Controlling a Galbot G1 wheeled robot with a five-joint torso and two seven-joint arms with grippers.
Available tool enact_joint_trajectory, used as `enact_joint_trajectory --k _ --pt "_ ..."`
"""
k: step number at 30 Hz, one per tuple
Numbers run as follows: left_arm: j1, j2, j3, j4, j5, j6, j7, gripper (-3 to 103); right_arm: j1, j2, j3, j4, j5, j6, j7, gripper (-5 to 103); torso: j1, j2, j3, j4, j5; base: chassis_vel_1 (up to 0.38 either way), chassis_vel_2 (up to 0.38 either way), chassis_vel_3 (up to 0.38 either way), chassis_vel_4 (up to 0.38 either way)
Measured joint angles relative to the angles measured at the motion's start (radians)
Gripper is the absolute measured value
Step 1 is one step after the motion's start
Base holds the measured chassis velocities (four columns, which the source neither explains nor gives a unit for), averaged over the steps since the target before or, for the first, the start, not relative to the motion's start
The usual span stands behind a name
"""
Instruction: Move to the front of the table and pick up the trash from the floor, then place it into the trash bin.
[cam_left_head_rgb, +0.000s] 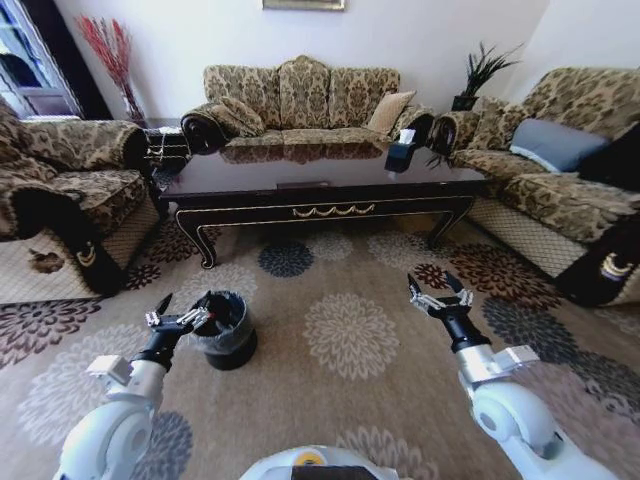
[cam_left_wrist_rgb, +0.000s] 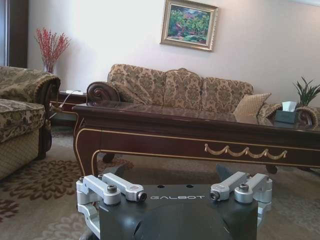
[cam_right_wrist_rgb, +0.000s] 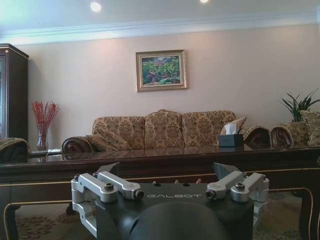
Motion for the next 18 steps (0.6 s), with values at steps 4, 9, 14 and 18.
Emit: enact_joint_trajectory --k 4,9,14,18 --pt "0.001 -0.002 0.001 -0.002 0.003 0.0 -0.001 100 -0.005 0.004 0.001 0.003 0.002 0.001 -0.007 100 0.0 0.0 0.0 -0.0001 0.0003 0.3 -0.291 -0.308 0.301" --pt "0.001 -0.002 0.002 -0.002 0.003 0.001 -0.001 100 -0.008 0.009 -0.009 0.006 0.001 0.004 -0.016 100 0.0 0.0 0.0 0.0001 0.0001 0.347 -0.337 -0.341 0.336" --pt "-0.001 -0.003 0.004 0.002 0.005 0.001 -0.001 100 -0.004 0.01 -0.02 0.005 0.0 0.005 -0.02 100 0.0 0.0 0.0 0.0001 -0.0005 0.364 -0.352 -0.366 0.37" --pt "-0.004 -0.004 0.007 0.004 0.007 0.001 -0.001 100 -0.002 0.01 -0.025 0.001 -0.002 0.006 -0.023 100 0.0 0.0 0.0 0.0001 -0.0001 0.378 -0.367 -0.349 0.371"
